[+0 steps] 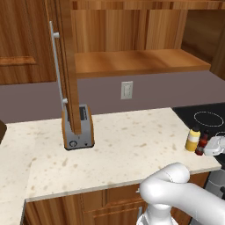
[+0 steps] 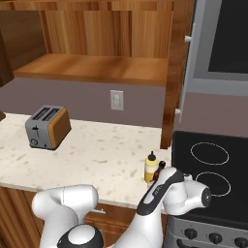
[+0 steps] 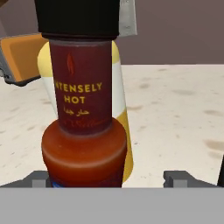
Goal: Take 2 condiments from the cabinet and move them on the counter near the stove.Make sure the condiments are lined up with each other, next to each other.
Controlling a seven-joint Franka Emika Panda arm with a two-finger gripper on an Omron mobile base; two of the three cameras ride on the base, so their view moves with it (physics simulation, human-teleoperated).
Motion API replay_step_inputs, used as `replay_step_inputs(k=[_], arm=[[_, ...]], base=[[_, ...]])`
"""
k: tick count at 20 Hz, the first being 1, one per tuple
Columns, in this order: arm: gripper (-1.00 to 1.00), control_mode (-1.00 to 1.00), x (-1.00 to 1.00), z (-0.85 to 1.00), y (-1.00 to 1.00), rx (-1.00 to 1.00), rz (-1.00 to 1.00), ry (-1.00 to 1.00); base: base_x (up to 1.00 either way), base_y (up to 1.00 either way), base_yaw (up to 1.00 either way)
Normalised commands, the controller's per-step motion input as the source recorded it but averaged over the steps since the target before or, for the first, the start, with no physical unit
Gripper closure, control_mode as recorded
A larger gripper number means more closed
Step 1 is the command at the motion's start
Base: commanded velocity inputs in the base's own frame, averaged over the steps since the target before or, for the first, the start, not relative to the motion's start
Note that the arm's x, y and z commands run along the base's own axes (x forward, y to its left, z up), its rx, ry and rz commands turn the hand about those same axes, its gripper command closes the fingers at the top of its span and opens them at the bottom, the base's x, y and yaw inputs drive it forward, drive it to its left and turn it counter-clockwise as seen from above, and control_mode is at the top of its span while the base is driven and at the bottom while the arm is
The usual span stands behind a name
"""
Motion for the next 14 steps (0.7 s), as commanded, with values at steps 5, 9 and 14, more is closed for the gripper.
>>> replay_step_inputs(k=[5,9,14], arm=[[-1.0,-1.0,0.0,-0.02,0.0,0.0,0.0,0.0],[-1.0,-1.0,0.0,-0.01,0.0,0.0,0.0,0.0],[-1.0,-1.0,-0.09,-0.01,0.06,0.0,0.03,-0.04]], base=[[0.0,0.0,0.0],[0.0,0.0,0.0],[0.0,0.0,0.0]])
